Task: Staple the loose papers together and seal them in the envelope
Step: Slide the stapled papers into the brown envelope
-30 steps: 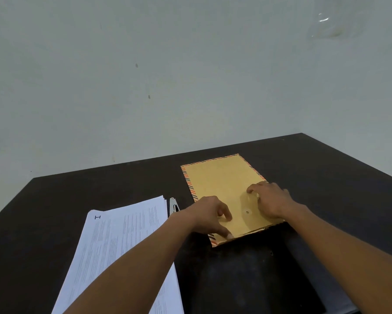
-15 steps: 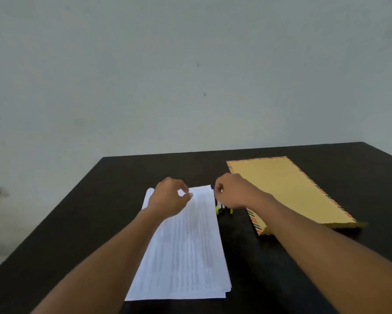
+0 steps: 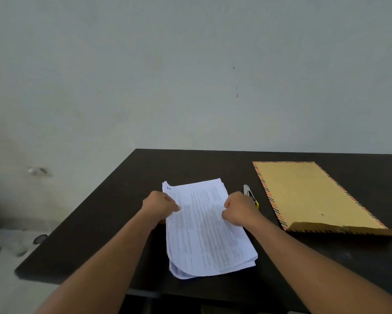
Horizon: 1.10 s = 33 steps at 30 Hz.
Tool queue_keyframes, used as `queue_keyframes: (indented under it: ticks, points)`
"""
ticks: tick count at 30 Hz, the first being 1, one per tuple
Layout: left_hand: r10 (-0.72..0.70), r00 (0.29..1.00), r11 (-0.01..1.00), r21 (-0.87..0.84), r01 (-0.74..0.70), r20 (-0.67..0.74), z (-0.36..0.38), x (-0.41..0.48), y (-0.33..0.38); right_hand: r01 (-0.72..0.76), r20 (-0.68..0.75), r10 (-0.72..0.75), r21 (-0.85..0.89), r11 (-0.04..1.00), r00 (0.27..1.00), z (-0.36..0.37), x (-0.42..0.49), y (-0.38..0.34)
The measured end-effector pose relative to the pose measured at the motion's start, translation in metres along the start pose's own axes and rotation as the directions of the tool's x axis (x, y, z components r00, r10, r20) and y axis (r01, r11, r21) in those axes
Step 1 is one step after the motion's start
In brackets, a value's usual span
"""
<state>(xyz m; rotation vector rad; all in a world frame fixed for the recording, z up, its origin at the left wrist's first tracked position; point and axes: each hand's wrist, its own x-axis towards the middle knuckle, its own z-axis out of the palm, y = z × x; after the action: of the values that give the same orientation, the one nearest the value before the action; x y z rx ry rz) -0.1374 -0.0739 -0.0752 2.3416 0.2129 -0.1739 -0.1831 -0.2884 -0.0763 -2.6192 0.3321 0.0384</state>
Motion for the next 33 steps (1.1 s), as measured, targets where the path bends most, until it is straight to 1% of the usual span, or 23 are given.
queue_keyframes:
  ticks: [3, 5, 6, 8, 9, 11, 13, 15, 17, 18, 20, 23, 26, 28, 30, 31, 33]
  points:
    - [0.002, 0.996, 0.996, -0.090, 0.006, 0.086, -0.001, -0.002, 0.001, 0.008, -0.037, -0.003, 0.119, 0.993, 0.999, -0.002, -0.002, 0.004]
    - [0.047, 0.992, 0.978, -0.206, -0.022, 0.117, -0.003, -0.007, 0.003, 0.011, -0.048, -0.001, 0.199, 0.980, 0.999, -0.003, -0.002, 0.004]
    - [0.090, 0.991, 0.959, -0.277, -0.058, 0.103, -0.004, -0.009, 0.004, 0.015, -0.054, -0.001, 0.246, 0.969, 0.999, -0.005, -0.001, 0.004]
    - [0.199, 0.980, 0.900, -0.400, -0.172, 0.027, -0.006, -0.011, 0.010, 0.041, -0.083, -0.012, 0.360, 0.932, 0.996, -0.013, 0.005, 0.003]
    - [0.244, 0.969, 0.867, -0.442, -0.231, -0.028, -0.010, -0.011, 0.015, 0.077, -0.115, -0.031, 0.426, 0.902, 0.993, -0.020, 0.008, 0.002]
    - [0.307, 0.943, 0.804, -0.494, -0.330, -0.130, -0.020, -0.011, 0.029, 0.199, -0.222, -0.094, 0.517, 0.833, 0.971, -0.037, 0.015, -0.001]
    - [0.364, 0.906, 0.743, -0.520, -0.421, -0.214, -0.030, -0.011, 0.047, 0.346, -0.363, -0.155, 0.553, 0.758, 0.919, -0.059, 0.020, -0.007]
    - [0.413, 0.858, 0.687, -0.514, -0.513, -0.306, -0.037, -0.011, 0.064, 0.466, -0.488, -0.186, 0.550, 0.693, 0.853, -0.077, 0.022, -0.013]
    - [0.427, 0.815, 0.643, -0.502, -0.579, -0.392, -0.035, -0.012, 0.076, 0.534, -0.572, -0.179, 0.547, 0.644, 0.801, -0.084, 0.022, -0.015]
    - [0.416, 0.806, 0.635, -0.499, -0.589, -0.422, -0.031, -0.013, 0.078, 0.549, -0.594, -0.167, 0.550, 0.629, 0.787, -0.081, 0.021, -0.015]
    - [0.388, 0.806, 0.651, -0.486, -0.583, -0.446, -0.016, -0.015, 0.076, 0.534, -0.592, -0.141, 0.566, 0.628, 0.794, -0.064, 0.017, -0.011]
    - [0.375, 0.821, 0.691, -0.462, -0.557, -0.429, 0.009, -0.021, 0.064, 0.467, -0.545, -0.087, 0.612, 0.638, 0.834, -0.030, 0.008, -0.002]
    - [0.341, 0.845, 0.716, -0.469, -0.517, -0.411, 0.021, -0.022, 0.058, 0.426, -0.534, -0.051, 0.608, 0.670, 0.844, -0.015, 0.004, -0.001]
    - [0.328, 0.856, 0.738, -0.458, -0.497, -0.400, 0.022, -0.020, 0.060, 0.401, -0.516, -0.062, 0.578, 0.711, 0.854, -0.020, 0.006, 0.001]
    - [0.338, 0.860, 0.742, -0.454, -0.493, -0.381, 0.019, -0.015, 0.067, 0.379, -0.473, -0.114, 0.514, 0.770, 0.874, -0.040, 0.012, 0.007]
    - [0.343, 0.863, 0.741, -0.458, -0.491, -0.371, 0.019, -0.014, 0.073, 0.362, -0.436, -0.134, 0.497, 0.789, 0.890, -0.054, 0.015, 0.013]
    - [0.320, 0.875, 0.729, -0.496, -0.472, -0.364, 0.021, -0.012, 0.088, 0.287, -0.333, -0.125, 0.498, 0.818, 0.935, -0.091, 0.018, 0.032]
